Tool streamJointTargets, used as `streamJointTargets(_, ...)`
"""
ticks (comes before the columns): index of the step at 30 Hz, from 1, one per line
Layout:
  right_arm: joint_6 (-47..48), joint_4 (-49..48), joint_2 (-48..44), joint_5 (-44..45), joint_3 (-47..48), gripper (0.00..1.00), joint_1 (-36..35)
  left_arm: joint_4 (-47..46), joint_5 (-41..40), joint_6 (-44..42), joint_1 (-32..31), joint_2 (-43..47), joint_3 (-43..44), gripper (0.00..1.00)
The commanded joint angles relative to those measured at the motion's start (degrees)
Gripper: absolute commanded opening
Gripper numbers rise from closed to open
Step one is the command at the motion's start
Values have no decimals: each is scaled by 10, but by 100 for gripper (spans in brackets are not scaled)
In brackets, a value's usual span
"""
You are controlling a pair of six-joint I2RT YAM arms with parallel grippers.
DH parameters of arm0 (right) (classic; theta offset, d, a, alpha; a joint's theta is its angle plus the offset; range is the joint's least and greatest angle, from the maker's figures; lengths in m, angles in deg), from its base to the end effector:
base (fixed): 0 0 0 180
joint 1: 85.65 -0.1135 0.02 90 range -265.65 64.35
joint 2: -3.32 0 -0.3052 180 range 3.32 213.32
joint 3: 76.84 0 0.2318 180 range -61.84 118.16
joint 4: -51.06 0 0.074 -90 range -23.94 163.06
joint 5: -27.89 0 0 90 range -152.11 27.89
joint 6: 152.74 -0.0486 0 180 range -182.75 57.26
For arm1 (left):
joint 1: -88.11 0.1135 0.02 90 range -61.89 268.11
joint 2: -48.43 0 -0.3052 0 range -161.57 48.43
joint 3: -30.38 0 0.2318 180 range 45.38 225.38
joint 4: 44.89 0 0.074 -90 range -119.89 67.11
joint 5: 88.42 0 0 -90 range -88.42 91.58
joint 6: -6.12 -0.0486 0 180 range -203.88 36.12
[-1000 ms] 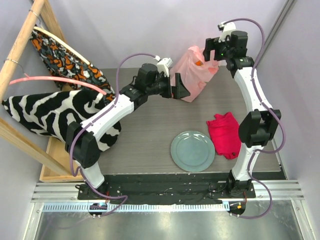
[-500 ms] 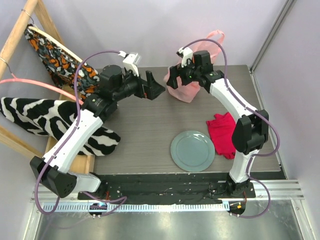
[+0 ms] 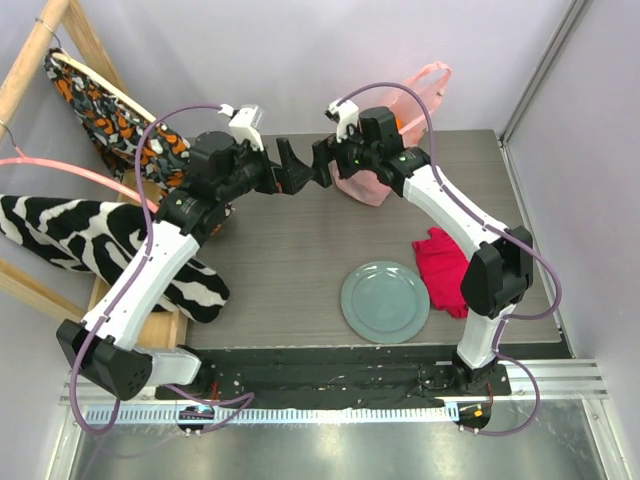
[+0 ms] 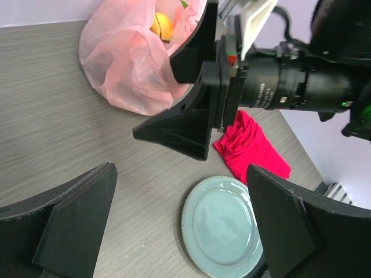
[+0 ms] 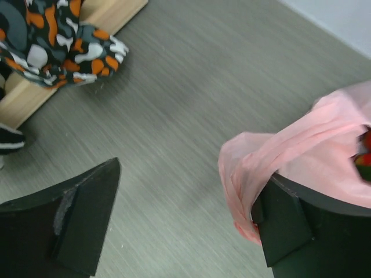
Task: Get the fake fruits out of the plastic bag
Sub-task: Adjust the plastic bag at the center of the board.
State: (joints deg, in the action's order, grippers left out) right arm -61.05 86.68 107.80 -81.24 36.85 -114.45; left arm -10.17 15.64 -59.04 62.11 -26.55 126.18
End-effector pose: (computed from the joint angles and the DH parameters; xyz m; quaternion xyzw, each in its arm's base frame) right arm 0.3714 0.2223 0.3928 -0.3049 0.7856 0.2591 0.4720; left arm 0.2421 -0.1312 0.4616 0.0833 0.7807 -0.3496 0.5111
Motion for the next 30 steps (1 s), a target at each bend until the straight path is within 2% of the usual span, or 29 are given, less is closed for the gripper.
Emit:
streamJointTargets(1, 16, -26, -15, 79, 40, 84, -3, -15, -11, 19, 27, 26, 14, 100)
streamJointTargets(3, -1, -30, -10, 84, 39, 70, -6, -14, -19, 16, 31, 25, 30, 100)
streamJointTargets(4, -11, -30, -5, 82, 41, 58, -7, -12, -22, 16, 34, 26, 37, 100)
streamJointTargets(7, -33, -42, 16, 74, 79, 42, -37, -6, -40, 16, 48, 30, 63, 100)
streamJointTargets(10, -27, -52, 47, 92, 157, 33, -84, -1, -65, 21, 67, 35, 81, 100)
streamJointTargets(12, -7, -53, 91, 98, 231, 32, -111, 1, -78, 16, 75, 34, 88, 100)
streamJointTargets(15, 23, -57, 139, 122, 303, 34, -129, 9, -118, 8, 75, 27, 107, 99)
streamJointTargets(18, 41, -62, 149, 158, 317, 64, -130, 13, -127, 8, 76, 25, 120, 100)
streamJointTargets(19, 54, -59, 143, 172, 312, 79, -130, 14, -126, 12, 76, 24, 121, 99)
streamJointTargets(22, 128, -53, 86, 217, 247, 96, -126, 14, -116, 21, 76, 19, 111, 100)
streamJointTargets(24, 183, -55, 51, 238, 189, 98, -117, 14, -123, 33, 76, 16, 90, 99)
streamJointTargets(25, 194, -56, 22, 268, 175, 98, -115, 13, -127, 37, 76, 12, 82, 99)
streamJointTargets(30, 218, -64, -46, 304, 111, 99, -66, 19, -151, 57, 76, -33, 74, 100)
